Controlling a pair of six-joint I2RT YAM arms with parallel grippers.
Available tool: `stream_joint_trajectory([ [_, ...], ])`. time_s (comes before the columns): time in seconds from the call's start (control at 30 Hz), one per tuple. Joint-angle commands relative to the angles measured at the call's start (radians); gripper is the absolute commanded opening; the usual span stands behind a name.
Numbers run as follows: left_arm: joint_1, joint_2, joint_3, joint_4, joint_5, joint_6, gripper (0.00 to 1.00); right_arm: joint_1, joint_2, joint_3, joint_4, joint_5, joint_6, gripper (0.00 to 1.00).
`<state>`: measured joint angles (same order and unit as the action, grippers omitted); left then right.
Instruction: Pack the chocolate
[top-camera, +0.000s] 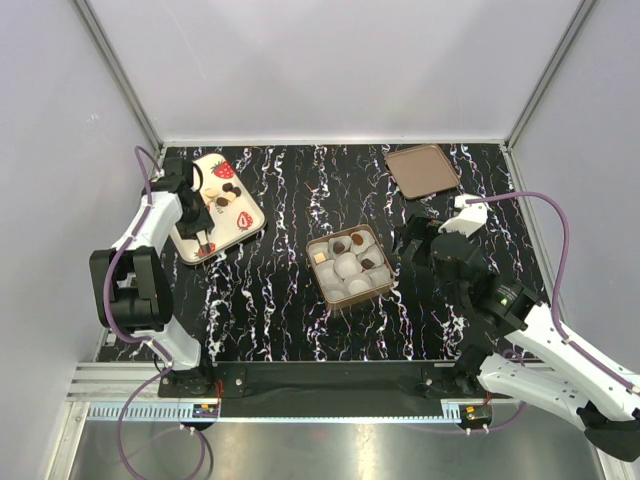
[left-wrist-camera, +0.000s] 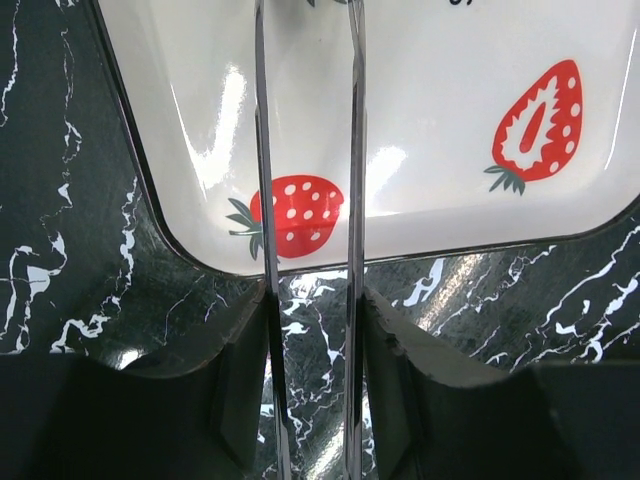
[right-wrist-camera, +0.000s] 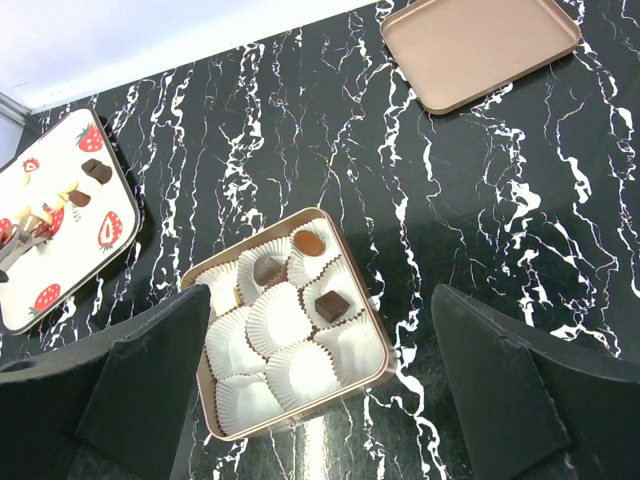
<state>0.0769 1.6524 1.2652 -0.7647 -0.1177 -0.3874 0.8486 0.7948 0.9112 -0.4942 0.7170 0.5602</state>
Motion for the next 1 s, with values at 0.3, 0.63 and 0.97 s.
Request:
stream_joint_trajectory([
  [0.3,-0.037,-0.166,0.066,-0.062,0.003,0.035,0.39,-0.006,0.000,0.025,0.017,0.015,-0.002,1.00],
  [0.63,-0.493,-0.295,0.048,-0.090,0.032,-0.011,0.38,-0.006,-0.002,0.011,0.000,0.021,0.035,1.00],
  [0.97,-0.884,-0.269,0.042,-0.053,-0.033,-0.191,0.38,-0.006,-0.008,0.023,-0.024,0.033,0.043,1.00],
])
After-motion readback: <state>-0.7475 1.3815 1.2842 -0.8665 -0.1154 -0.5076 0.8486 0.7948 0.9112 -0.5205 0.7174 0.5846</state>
